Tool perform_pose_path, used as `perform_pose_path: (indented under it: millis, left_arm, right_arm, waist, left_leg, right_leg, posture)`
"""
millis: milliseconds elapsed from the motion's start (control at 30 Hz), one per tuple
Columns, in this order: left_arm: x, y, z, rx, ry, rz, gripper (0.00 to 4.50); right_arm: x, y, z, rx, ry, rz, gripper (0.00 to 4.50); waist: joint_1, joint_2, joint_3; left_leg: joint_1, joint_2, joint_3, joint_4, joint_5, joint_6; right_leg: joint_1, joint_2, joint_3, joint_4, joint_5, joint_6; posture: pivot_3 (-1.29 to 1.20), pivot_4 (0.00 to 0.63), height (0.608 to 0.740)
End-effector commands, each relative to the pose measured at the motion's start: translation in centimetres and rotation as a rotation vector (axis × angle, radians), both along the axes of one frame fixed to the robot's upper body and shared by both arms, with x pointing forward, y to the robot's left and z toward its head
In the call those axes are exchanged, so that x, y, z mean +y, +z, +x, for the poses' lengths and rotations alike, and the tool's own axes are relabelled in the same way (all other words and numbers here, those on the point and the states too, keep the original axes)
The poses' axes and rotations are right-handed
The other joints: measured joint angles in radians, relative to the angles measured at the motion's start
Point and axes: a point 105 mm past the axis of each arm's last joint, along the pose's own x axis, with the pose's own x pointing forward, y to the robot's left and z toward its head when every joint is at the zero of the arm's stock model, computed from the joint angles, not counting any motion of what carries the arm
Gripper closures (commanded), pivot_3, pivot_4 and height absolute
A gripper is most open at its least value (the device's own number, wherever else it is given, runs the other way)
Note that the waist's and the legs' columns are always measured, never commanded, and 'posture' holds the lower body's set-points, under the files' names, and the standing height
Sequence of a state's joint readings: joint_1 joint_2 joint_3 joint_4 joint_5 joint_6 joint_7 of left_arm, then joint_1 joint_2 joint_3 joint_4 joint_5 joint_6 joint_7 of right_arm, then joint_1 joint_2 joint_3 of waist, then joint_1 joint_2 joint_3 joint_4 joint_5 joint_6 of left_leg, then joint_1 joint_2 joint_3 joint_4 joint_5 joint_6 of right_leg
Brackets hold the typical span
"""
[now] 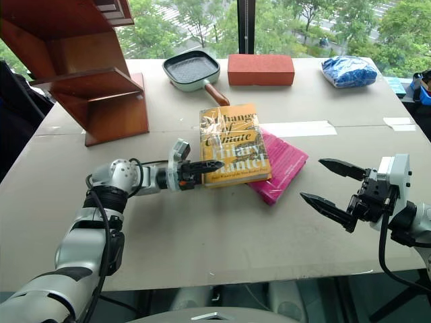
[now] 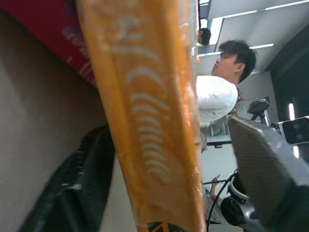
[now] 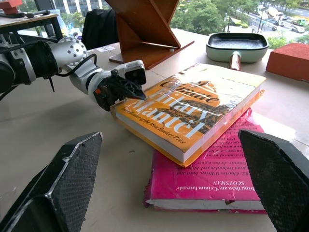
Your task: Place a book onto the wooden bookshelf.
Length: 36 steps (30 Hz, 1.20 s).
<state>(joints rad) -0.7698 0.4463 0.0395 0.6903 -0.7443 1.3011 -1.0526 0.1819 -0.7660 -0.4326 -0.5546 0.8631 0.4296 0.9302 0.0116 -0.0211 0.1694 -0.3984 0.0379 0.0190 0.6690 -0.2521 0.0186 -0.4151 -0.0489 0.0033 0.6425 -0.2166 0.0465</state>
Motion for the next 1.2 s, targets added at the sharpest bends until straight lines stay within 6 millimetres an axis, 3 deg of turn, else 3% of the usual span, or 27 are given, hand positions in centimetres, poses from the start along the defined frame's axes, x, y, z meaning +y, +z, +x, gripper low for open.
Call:
perform_pose_path:
  millis: [33,133,167,267,367,433,567,633,733,867,1033,1200]
  left_arm:
    - [-0.3,1.0,0.1,-0.012,-0.025,-0.031,2.9]
    - [0.1,1.7,0.1,-0.032,-0.022,-0.036,4.06]
    - [0.2,2.1,0.0,-0.048,-0.026,-0.041,4.23]
    - [0.2,5.2,-1.0,-0.2,-0.071,-0.082,4.27]
    - [-0.3,8.2,-2.5,-0.511,-0.116,0.013,4.27]
    - [-0.5,9.9,-2.4,-0.756,-0.078,0.144,4.27]
    - [-0.1,15.4,-0.5,-1.214,0.107,0.41,4.27]
    - [0.7,17.7,0.4,-1.471,0.134,0.663,4.27]
    - [3.1,21.5,1.6,-1.762,0.218,1.023,4.27]
    - [6.6,24.0,2.2,-1.932,0.235,1.395,4.27]
    - [14.7,25.9,2.0,-1.868,0.201,1.958,4.27]
    - [18.4,26.6,1.6,-1.778,0.187,2.177,4.27]
  right_arm:
    - [0.3,1.0,-0.3,-0.054,0.006,-0.02,0.0]
    - [0.3,0.9,-0.4,-0.054,0.007,-0.019,0.0]
    - [0.3,0.9,-0.5,-0.054,0.008,-0.019,0.0]
    - [0.3,1.0,-0.4,-0.055,0.006,-0.017,0.0]
    - [0.3,1.3,0.0,-0.065,-0.004,0.004,0.0]
    - [0.3,1.7,0.6,-0.079,-0.022,0.025,0.0]
    - [0.8,2.6,2.3,-0.104,-0.041,0.073,0.0]
    - [1.1,3.5,3.2,-0.122,-0.036,0.118,0.0]
    - [1.8,4.8,4.0,-0.151,0.012,0.169,0.0]
    - [2.5,6.2,4.8,-0.175,0.066,0.213,0.0]
    - [4.5,9.1,5.5,-0.224,0.163,0.275,0.0]
    - [6.1,10.7,5.8,-0.229,0.207,0.314,0.0]
  waist:
    - [0.001,0.0,0.0]
    - [0.0,0.0,0.0]
    - [0.0,-0.001,0.001]
    - [-0.001,-0.002,0.002]
    - [-0.005,-0.003,0.004]
    - [-0.002,-0.003,0.004]
    - [0.002,-0.004,0.004]
    - [0.002,-0.004,0.004]
    - [-0.003,-0.003,0.005]
    - [-0.003,-0.003,0.006]
    - [-0.011,-0.004,0.009]
    - [-0.002,-0.004,0.009]
  left_leg:
    - [0.0,0.0,0.0,0.0,0.0,0.0]
    - [0.0,0.0,0.0,0.0,0.0,0.0]
    - [0.0,0.0,0.0,0.0,0.0,0.0]
    - [-0.001,0.0,0.0,0.0,0.0,0.0]
    - [-0.002,0.001,0.0,0.0,0.0,0.0]
    - [-0.002,0.001,0.0,0.0,0.0,0.0]
    - [-0.001,0.0,0.0,0.0,0.0,0.0]
    - [-0.001,0.0,0.0,0.0,0.0,0.0]
    - [-0.001,0.0,0.002,-0.001,0.0,0.0]
    - [-0.001,0.0,0.003,-0.002,0.0,0.0]
    - [-0.004,0.001,0.004,-0.003,0.0,0.0]
    - [-0.008,0.001,0.004,-0.002,0.0,0.0]
  right_leg:
    - [0.0,0.0,0.0,0.0,0.0,0.0]
    - [0.0,0.0,0.0,0.0,0.0,0.0]
    - [0.0,0.0,0.0,0.0,0.0,0.0]
    - [-0.001,0.0,0.0,0.0,0.0,0.0]
    - [-0.002,0.0,0.001,0.0,0.002,-0.004]
    - [-0.002,-0.001,0.001,0.0,0.002,-0.004]
    - [-0.001,-0.001,0.001,0.0,0.003,-0.004]
    - [-0.001,0.0,0.001,0.0,0.002,-0.004]
    - [-0.002,0.001,0.004,0.0,0.003,-0.004]
    - [-0.002,0.001,0.005,-0.002,0.004,0.0]
    - [-0.007,0.002,0.006,-0.001,0.004,0.001]
    - [-0.009,0.001,0.003,0.0,0.004,0.001]
  posture:
    - [0.0,0.15,0.74]
    - [0.0,0.15,0.74]
    - [0.0,0.15,0.74]
    - [0.0,0.15,0.74]
    - [0.0,0.15,0.74]
    - [0.0,0.15,0.74]
    - [0.0,0.15,0.74]
    - [0.0,0.15,0.74]
    - [0.0,0.15,0.74]
    - [0.0,0.15,0.74]
    - [0.0,0.15,0.74]
    - [0.0,0.15,0.74]
